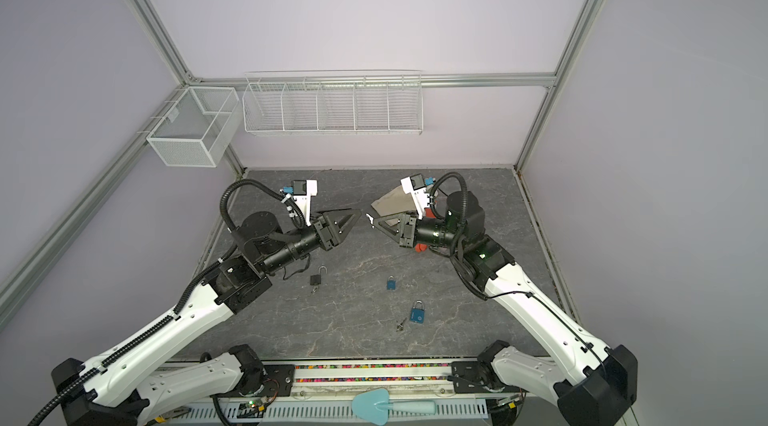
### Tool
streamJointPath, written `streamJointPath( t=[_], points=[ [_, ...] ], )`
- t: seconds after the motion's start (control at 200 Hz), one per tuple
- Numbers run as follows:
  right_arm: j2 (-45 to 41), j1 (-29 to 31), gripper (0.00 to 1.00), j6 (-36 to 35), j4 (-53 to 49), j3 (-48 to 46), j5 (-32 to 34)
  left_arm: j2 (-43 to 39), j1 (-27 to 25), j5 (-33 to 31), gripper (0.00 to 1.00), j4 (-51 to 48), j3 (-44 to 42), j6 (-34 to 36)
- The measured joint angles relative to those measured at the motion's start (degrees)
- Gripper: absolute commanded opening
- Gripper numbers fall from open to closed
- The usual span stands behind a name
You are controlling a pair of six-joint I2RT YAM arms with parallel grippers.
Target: Unlock with the key
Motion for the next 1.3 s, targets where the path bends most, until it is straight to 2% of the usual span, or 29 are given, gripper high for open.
streamJointPath(
  t=[0.14,0.27,0.445,0.555,0.83,1.099,1.299],
  points=[
    [-4.5,-3.4,0.06,-0.5,-8.4,-5.0,3.9,2.8,-0.5,-3.4,0.54,-5.9,0.0,-1.3],
    [-9.2,-7.5,0.06,-0.4,-15.7,-12.8,7.3,8.2,-4.0,-7.3,0.54,-12.7,0.2,-1.8],
    [-14.5,-8.7,0.06,0.4,-22.1,-21.6,11.0,18.9,-8.6,-11.3,0.55,-21.1,2.7,-2.5],
    [-16.4,-8.7,0.06,0.7,-24.3,-24.7,13.4,27.3,-10.5,-12.4,0.55,-26.8,7.7,-3.4],
    [-15.2,-9.0,0.06,1.8,-25.6,-27.6,16.0,44.5,-15.4,-15.4,0.55,-35.9,21.6,-4.5],
    [-14.0,-9.0,0.06,1.6,-25.5,-27.6,16.0,53.9,-16.1,-16.2,0.54,-39.9,25.3,-5.7],
    [-13.1,-9.0,0.06,1.5,-25.4,-27.6,15.9,57.7,-16.5,-16.9,0.50,-41.0,28.0,-6.4]
  ],
)
